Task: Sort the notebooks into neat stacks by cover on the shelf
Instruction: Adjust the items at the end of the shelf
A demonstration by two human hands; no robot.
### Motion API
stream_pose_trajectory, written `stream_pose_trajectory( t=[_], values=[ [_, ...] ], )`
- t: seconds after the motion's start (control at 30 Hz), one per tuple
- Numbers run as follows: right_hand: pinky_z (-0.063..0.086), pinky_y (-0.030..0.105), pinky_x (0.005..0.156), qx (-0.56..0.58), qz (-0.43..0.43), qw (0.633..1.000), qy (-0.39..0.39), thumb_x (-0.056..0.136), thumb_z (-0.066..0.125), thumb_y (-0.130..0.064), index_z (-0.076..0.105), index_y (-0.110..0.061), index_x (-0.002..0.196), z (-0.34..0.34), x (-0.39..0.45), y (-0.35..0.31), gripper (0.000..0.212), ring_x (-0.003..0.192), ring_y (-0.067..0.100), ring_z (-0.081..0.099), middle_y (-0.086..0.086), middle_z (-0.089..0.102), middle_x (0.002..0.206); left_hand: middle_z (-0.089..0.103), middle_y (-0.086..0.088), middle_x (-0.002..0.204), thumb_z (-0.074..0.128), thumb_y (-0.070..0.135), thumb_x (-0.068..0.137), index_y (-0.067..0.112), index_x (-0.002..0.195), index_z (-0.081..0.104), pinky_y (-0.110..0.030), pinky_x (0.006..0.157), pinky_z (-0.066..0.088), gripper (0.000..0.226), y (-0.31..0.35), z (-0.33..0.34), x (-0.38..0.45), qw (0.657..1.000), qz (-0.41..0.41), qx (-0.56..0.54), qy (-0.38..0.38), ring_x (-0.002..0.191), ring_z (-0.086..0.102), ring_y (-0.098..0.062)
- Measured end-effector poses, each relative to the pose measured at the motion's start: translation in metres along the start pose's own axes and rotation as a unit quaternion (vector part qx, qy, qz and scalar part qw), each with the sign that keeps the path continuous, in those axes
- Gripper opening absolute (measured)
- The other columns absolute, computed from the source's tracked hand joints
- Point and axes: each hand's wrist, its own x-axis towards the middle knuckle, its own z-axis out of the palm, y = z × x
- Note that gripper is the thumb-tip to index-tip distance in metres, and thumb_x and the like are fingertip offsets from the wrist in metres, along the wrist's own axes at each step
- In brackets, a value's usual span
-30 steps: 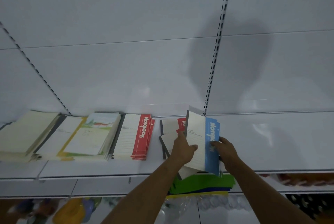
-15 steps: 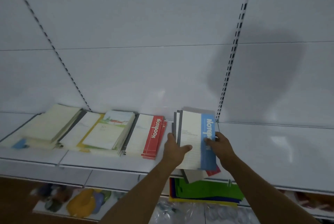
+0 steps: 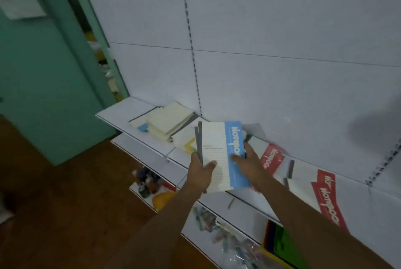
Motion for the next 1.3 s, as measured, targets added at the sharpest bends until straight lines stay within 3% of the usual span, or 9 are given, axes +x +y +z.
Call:
stream_pose_trajectory(
  t=[0.1, 0.2, 0.3, 0.4, 0.63, 0.73, 0.83, 1.07, 1.3],
  values=[
    [0.047, 0.034, 0.078, -0.038, -0.009, 0.998, -0.042, 0.090, 0.063, -0.013, 0.046, -0.018, 0.127, 0.067, 0.009, -0.019, 0.041, 0.093, 0.022, 0.061, 0.005, 0.059, 0.113, 0.058, -0.010, 0.111, 0.062, 0.018, 0.092, 0.011, 0.109, 0.041, -0.031, 0.072, 0.050, 0.028, -0.013, -0.063, 0.012, 0.999, 0.001, -0.001, 0.053, 0.097, 0.059, -0.022],
    [0.050, 0.038, 0.081, -0.061, -0.020, 0.995, -0.081, 0.089, 0.063, -0.014, 0.047, -0.018, 0.125, 0.137, 0.017, -0.035, 0.039, 0.095, 0.026, 0.062, 0.007, 0.060, 0.115, 0.058, -0.006, 0.111, 0.065, 0.017, 0.090, 0.014, 0.110, 0.040, -0.033, 0.076, 0.052, 0.032, -0.024, -0.128, 0.018, 0.996, -0.004, -0.009, 0.088, 0.096, 0.058, -0.019],
    [0.049, 0.034, 0.077, -0.075, -0.037, 0.988, -0.130, 0.089, 0.062, -0.014, 0.049, -0.019, 0.125, 0.222, 0.023, -0.054, 0.038, 0.089, 0.023, 0.062, 0.005, 0.062, 0.112, 0.054, 0.004, 0.110, 0.064, 0.023, 0.090, 0.021, 0.114, 0.038, -0.030, 0.077, 0.053, 0.036, -0.039, -0.207, 0.027, 0.990, -0.031, -0.007, 0.136, 0.099, 0.057, -0.015],
    [0.047, 0.031, 0.074, -0.087, -0.067, 0.978, -0.175, 0.089, 0.060, -0.013, 0.049, -0.024, 0.118, 0.309, 0.022, -0.075, 0.033, 0.087, 0.021, 0.061, 0.001, 0.060, 0.103, 0.055, 0.001, 0.118, 0.063, 0.025, 0.090, 0.022, 0.114, 0.039, -0.042, 0.084, 0.056, 0.034, -0.057, -0.289, 0.034, 0.981, -0.050, -0.039, 0.182, 0.104, 0.058, -0.019],
    [0.048, 0.031, 0.072, -0.103, -0.105, 0.959, -0.242, 0.085, 0.060, -0.012, 0.057, -0.016, 0.112, 0.477, 0.017, -0.102, 0.028, 0.085, 0.021, 0.062, 0.005, 0.065, 0.102, 0.053, 0.003, 0.123, 0.053, 0.015, 0.095, 0.024, 0.133, 0.037, -0.041, 0.078, 0.054, 0.042, -0.091, -0.440, 0.028, 0.962, -0.062, -0.070, 0.257, 0.109, 0.052, -0.019],
    [0.046, 0.027, 0.065, -0.111, -0.109, 0.951, -0.268, 0.085, 0.059, -0.010, 0.056, -0.015, 0.116, 0.526, 0.019, -0.103, 0.031, 0.082, 0.020, 0.061, 0.006, 0.064, 0.101, 0.053, 0.004, 0.129, 0.056, 0.012, 0.093, 0.028, 0.137, 0.036, -0.048, 0.089, 0.054, 0.051, -0.111, -0.477, 0.029, 0.953, -0.066, -0.074, 0.287, 0.113, 0.052, -0.018],
    [0.051, 0.033, 0.072, -0.124, -0.110, 0.941, -0.296, 0.084, 0.059, -0.015, 0.056, -0.019, 0.114, 0.569, 0.030, -0.098, 0.030, 0.084, 0.021, 0.063, 0.004, 0.065, 0.102, 0.051, 0.004, 0.134, 0.059, 0.009, 0.091, 0.026, 0.143, 0.030, -0.049, 0.098, 0.050, 0.061, -0.127, -0.503, 0.037, 0.943, -0.068, -0.075, 0.318, 0.118, 0.051, -0.017],
    [0.044, 0.026, 0.062, -0.129, -0.105, 0.924, -0.343, 0.089, 0.056, -0.012, 0.055, -0.018, 0.111, 0.674, 0.082, -0.098, 0.023, 0.079, 0.016, 0.059, 0.004, 0.063, 0.099, 0.049, 0.004, 0.134, 0.058, 0.009, 0.092, 0.027, 0.146, 0.027, -0.048, 0.099, 0.048, 0.065, -0.152, -0.573, 0.094, 0.930, -0.088, -0.060, 0.353, 0.124, 0.049, -0.019],
    [0.043, 0.025, 0.057, -0.115, -0.091, 0.925, -0.351, 0.090, 0.055, -0.012, 0.053, -0.019, 0.113, 0.748, 0.171, -0.126, 0.025, 0.078, 0.016, 0.060, 0.002, 0.062, 0.097, 0.050, 0.001, 0.138, 0.059, 0.012, 0.091, 0.023, 0.148, 0.026, -0.046, 0.100, 0.048, 0.067, -0.152, -0.636, 0.206, 0.932, -0.101, -0.018, 0.347, 0.127, 0.048, -0.022]
  ],
)
